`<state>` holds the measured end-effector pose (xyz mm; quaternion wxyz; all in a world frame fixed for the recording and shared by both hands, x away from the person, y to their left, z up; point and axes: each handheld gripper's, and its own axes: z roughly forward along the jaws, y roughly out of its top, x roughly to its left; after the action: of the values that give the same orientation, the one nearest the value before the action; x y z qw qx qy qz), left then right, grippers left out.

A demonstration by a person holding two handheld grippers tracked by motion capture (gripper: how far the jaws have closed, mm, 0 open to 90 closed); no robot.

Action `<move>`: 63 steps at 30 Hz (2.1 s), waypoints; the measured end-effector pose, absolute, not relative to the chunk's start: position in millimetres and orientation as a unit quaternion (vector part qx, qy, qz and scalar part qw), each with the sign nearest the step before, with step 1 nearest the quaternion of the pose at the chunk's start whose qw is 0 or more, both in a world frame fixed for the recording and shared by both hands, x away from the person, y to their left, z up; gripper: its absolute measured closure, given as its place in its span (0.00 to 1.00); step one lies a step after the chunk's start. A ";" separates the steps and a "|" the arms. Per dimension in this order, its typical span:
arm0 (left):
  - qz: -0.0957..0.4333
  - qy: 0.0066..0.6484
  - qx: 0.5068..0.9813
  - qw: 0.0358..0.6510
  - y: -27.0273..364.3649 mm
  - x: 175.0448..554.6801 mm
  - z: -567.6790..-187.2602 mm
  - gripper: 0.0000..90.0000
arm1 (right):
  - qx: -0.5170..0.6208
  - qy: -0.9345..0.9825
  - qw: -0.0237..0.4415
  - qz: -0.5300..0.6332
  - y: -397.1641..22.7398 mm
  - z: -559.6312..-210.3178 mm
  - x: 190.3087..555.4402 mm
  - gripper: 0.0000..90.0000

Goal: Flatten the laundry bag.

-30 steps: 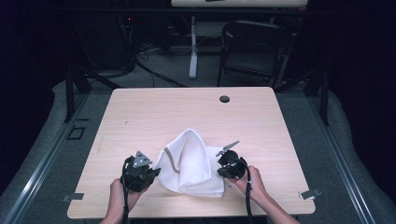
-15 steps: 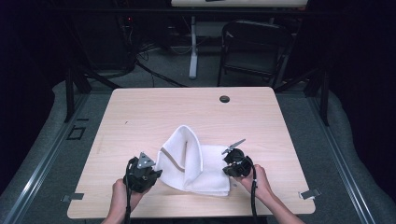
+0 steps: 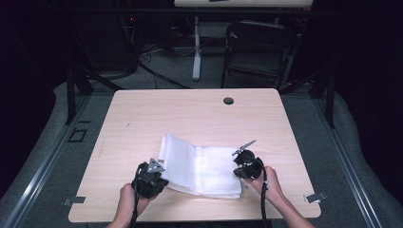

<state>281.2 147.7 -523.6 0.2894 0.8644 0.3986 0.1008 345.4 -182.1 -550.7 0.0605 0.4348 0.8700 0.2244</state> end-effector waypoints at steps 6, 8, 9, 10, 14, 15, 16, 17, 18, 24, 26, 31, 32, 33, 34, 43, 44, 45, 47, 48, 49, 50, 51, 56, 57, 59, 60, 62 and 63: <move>0.066 0.402 0.870 0.277 138.7 281.5 -533.5 0.96 | 0.430 0.879 0.068 0.194 -191.7 -546.8 349.2 1.00; 0.062 0.400 0.872 0.274 136.9 281.8 -534.4 0.95 | 0.436 0.875 0.070 0.198 -193.9 -547.6 349.3 1.00; 0.055 0.397 0.875 0.273 137.6 282.5 -534.4 0.91 | 0.440 0.872 0.071 0.201 -195.8 -548.0 349.3 1.00; 0.050 0.396 0.876 0.270 138.3 283.1 -534.5 0.91 | 0.440 0.872 0.071 0.201 -195.8 -548.0 349.3 1.00; 0.009 0.395 0.889 0.230 145.8 285.7 -536.7 0.58 | 0.442 0.872 0.071 0.197 -199.1 -547.4 348.1 1.00; 0.003 0.395 0.891 0.223 148.6 286.8 -536.3 0.53 | 0.440 0.874 0.070 0.195 -199.8 -546.8 348.3 1.00; 0.000 0.400 0.891 0.215 152.1 288.1 -536.2 0.53 | 0.440 0.874 0.070 0.195 -199.8 -546.8 348.3 1.00; 0.003 0.408 0.888 0.213 156.6 289.7 -533.6 0.44 | 0.438 0.875 0.068 0.193 -200.2 -546.6 348.5 1.00; 0.009 0.412 0.885 0.216 158.6 290.0 -531.7 0.41 | 0.439 0.873 0.070 0.198 -199.5 -547.3 348.0 1.00; 0.037 0.428 0.871 0.238 172.8 291.4 -517.9 0.22 | 0.408 0.882 0.087 0.218 -200.0 -538.3 343.4 0.89; 0.039 0.433 0.865 0.250 176.5 291.5 -515.1 0.18 | 0.401 0.883 0.082 0.230 -200.2 -533.2 340.9 0.82; 0.036 0.428 0.869 0.246 181.7 293.4 -511.1 0.13 | 0.377 0.889 0.082 0.247 -199.3 -520.6 329.0 0.67; 0.041 0.426 0.872 0.237 182.3 293.1 -511.7 0.13 | 0.375 0.889 0.081 0.251 -198.7 -519.6 327.2 0.66; 0.041 0.426 0.874 0.231 183.8 292.8 -512.3 0.13 | 0.375 0.889 0.081 0.251 -198.7 -519.6 327.2 0.66; 0.042 0.425 0.873 0.236 185.5 292.4 -512.9 0.12 | 0.366 0.892 0.086 0.251 -198.7 -517.9 325.0 0.65; 0.073 0.423 0.859 0.280 178.5 296.7 -511.0 0.04 | 0.317 0.911 0.074 0.252 -179.9 -518.3 296.2 0.59; 0.074 0.425 0.855 0.287 177.1 298.4 -511.4 0.03 | 0.309 0.917 0.067 0.244 -176.7 -520.2 295.2 0.60; 0.070 0.422 0.855 0.293 175.4 300.8 -511.6 0.03 | 0.305 0.918 0.065 0.244 -173.4 -523.9 294.3 0.60; 0.071 0.415 0.854 0.308 170.6 305.9 -511.5 0.02 | 0.292 0.926 0.060 0.231 -167.6 -529.5 293.6 0.63; 0.071 0.410 0.853 0.314 165.8 308.9 -511.8 0.02 | 0.289 0.928 0.064 0.226 -165.1 -532.0 292.8 0.64; 0.071 0.407 0.854 0.316 162.7 310.8 -512.3 0.01 | 0.282 0.931 0.063 0.221 -163.0 -533.7 293.5 0.67; 0.070 0.404 0.854 0.320 158.5 312.9 -513.0 0.01 | 0.282 0.931 0.057 0.225 -161.7 -535.6 293.6 0.67; 0.068 0.399 0.857 0.320 154.2 314.8 -513.9 0.01 | 0.281 0.931 0.056 0.226 -160.3 -537.1 293.4 0.68; 0.073 0.380 0.865 0.320 137.7 321.6 -516.5 0.00 | 0.271 0.938 0.049 0.209 -154.3 -544.0 294.5 0.73; 0.072 0.378 0.867 0.318 134.6 323.1 -517.5 0.00 | 0.272 0.939 0.050 0.206 -153.7 -546.1 295.1 0.81; 0.072 0.373 0.871 0.312 128.8 325.5 -519.8 0.00 | 0.278 0.940 0.039 0.193 -153.1 -551.5 298.1 0.86; 0.072 0.369 0.874 0.308 126.0 326.1 -521.0 0.00 | 0.284 0.938 0.036 0.194 -153.7 -551.4 299.3 0.89; 0.066 0.360 0.879 0.305 122.2 325.8 -523.4 0.01 | 0.289 0.937 0.040 0.195 -154.2 -552.1 300.2 0.96; 0.067 0.356 0.881 0.304 121.0 324.4 -524.1 0.01 | 0.290 0.936 0.038 0.194 -154.5 -552.1 300.5 0.98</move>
<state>324.4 121.0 -524.1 0.3039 0.8812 0.3558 0.0668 300.5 -154.5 -552.1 0.0381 0.2899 0.9363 0.1944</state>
